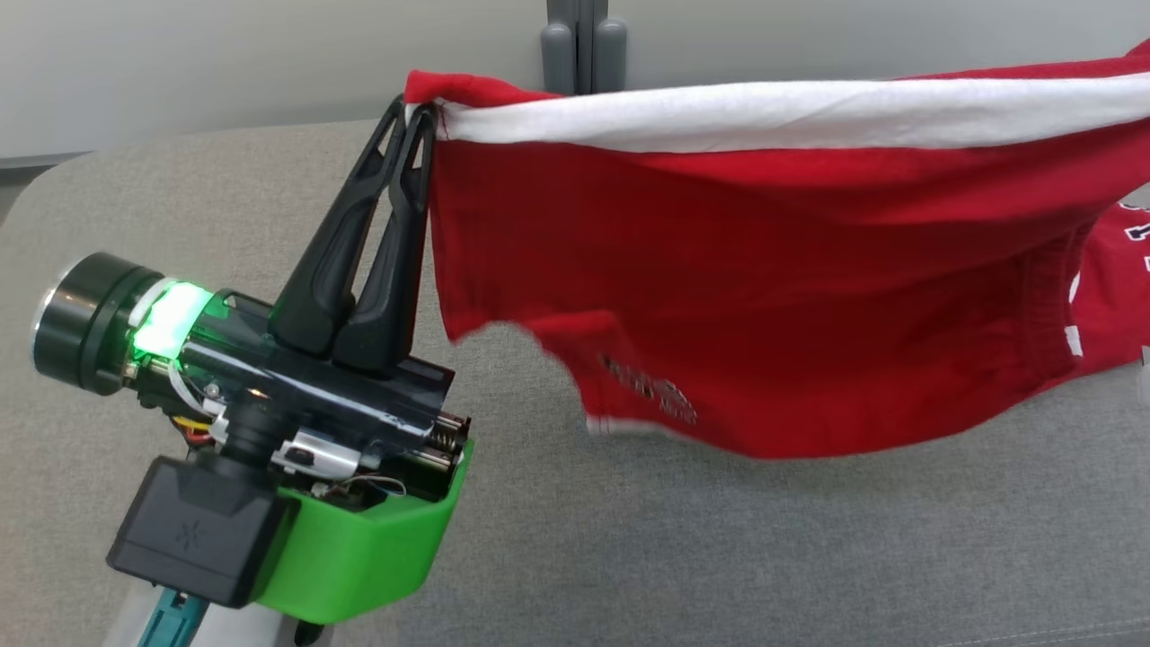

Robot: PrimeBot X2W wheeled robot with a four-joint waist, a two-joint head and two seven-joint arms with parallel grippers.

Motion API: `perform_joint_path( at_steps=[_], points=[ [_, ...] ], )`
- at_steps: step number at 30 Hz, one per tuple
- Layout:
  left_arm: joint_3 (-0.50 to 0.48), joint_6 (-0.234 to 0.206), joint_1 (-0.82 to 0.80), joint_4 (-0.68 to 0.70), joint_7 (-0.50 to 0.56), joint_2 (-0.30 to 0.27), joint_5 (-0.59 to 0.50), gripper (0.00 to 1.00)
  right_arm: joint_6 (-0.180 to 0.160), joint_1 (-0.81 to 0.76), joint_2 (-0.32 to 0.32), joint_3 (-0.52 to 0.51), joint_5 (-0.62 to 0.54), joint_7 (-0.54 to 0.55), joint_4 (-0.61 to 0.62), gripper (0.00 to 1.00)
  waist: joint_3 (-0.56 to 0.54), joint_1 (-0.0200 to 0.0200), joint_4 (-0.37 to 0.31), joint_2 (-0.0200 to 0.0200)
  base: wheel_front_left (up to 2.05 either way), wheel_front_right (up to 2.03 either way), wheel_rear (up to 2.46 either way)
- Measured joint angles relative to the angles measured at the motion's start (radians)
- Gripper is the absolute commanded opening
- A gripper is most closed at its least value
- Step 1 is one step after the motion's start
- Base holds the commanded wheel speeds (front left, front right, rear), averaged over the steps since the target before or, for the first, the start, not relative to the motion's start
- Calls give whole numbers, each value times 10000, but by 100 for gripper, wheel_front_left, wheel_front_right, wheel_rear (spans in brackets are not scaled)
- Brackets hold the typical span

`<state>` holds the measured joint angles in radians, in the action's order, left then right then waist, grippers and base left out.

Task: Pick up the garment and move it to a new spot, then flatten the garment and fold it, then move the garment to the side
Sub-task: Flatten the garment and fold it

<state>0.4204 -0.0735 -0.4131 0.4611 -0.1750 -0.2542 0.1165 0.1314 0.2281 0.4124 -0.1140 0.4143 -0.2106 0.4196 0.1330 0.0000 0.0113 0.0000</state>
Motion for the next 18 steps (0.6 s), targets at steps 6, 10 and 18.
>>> perform_joint_path(
  at_steps=[6, 10, 18],
  points=[
    [-104, 111, -399, -125, 324, -29, 265, 0, 0, 262, -23, -84, 73, 497, 144, 0, -7, 0, -235, 0, 0, 0, 0],
    [-186, 353, -1101, -961, 276, 163, 692, 0, 0, 978, 121, 107, 349, 608, -332, 0, 298, 0, -268, 0, 0, 0, 0],
    [-679, 1198, -4369, -4805, -378, 890, 1634, 0, 0, 4776, 629, 1469, 1195, 362, -2890, 0, 1439, 0, -231, 0, 0, 0, 0]
  ],
)
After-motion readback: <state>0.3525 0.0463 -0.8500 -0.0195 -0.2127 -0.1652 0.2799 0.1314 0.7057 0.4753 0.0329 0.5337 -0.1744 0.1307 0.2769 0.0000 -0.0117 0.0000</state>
